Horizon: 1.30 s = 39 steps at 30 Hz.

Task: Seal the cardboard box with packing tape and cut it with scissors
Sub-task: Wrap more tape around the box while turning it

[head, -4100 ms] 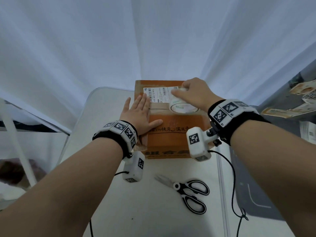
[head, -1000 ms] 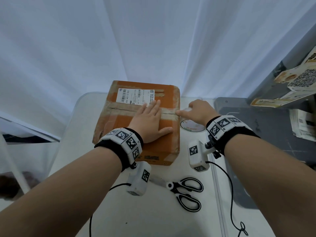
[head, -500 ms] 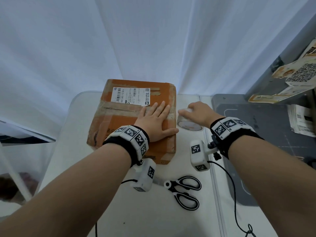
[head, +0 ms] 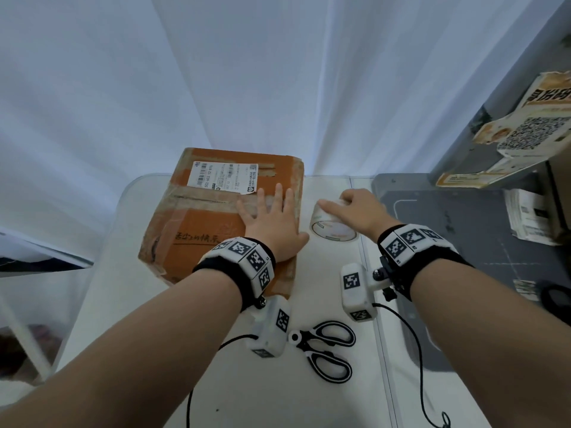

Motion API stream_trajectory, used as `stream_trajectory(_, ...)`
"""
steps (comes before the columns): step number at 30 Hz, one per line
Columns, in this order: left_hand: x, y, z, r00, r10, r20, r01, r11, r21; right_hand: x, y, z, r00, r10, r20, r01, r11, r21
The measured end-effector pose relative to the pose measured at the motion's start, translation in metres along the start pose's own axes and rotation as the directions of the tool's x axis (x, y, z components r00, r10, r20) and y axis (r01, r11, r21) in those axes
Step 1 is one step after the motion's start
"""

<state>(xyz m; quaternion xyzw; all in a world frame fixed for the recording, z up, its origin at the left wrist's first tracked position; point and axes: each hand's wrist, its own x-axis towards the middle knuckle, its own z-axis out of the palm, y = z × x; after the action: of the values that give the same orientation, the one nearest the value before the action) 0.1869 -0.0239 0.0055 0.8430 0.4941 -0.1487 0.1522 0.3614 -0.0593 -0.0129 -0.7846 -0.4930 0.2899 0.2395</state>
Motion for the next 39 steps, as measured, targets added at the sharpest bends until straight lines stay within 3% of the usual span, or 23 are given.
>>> stream_trajectory(6,-0.009,-0.004,-0.004,0.986,-0.156,0.053,0.156,0.988,0.013,-0.016,-0.007,0.013,0.997,0.024,0.08,-0.023,1.0,-0.018)
stream_trajectory(14,-0.035,-0.014,-0.003,0.997,-0.065,-0.052,0.07,0.993,0.09,-0.038,-0.024,0.01,0.996,-0.09,0.009,0.089,0.993,0.072)
stream_trajectory(24,-0.057,-0.013,-0.064,0.994,-0.037,-0.101,0.014,0.976,-0.219,-0.042,-0.089,-0.051,0.956,-0.247,-0.16,0.227,0.965,-0.135)
stream_trajectory(27,-0.059,-0.022,-0.078,0.996,-0.033,-0.088,-0.009,0.901,-0.434,-0.041,-0.119,-0.068,0.947,-0.278,-0.159,0.246,0.95,-0.194)
stream_trajectory(30,-0.065,-0.041,-0.085,0.997,-0.011,-0.073,-0.043,0.717,-0.696,-0.038,-0.148,-0.073,0.944,-0.291,-0.155,0.262,0.947,-0.185)
stream_trajectory(33,-0.072,-0.062,-0.093,0.996,0.013,-0.085,-0.078,0.557,-0.827,-0.034,-0.169,-0.062,0.955,-0.282,-0.091,0.274,0.957,-0.091)
stream_trajectory(36,-0.08,-0.08,-0.102,0.991,0.095,-0.097,-0.132,0.525,-0.841,-0.032,-0.186,-0.049,0.954,-0.293,-0.066,0.297,0.953,0.06)
stream_trajectory(39,-0.079,-0.104,-0.106,0.986,0.133,-0.098,-0.157,0.562,-0.812,-0.028,-0.201,-0.038,0.95,-0.293,-0.107,0.31,0.926,0.217)
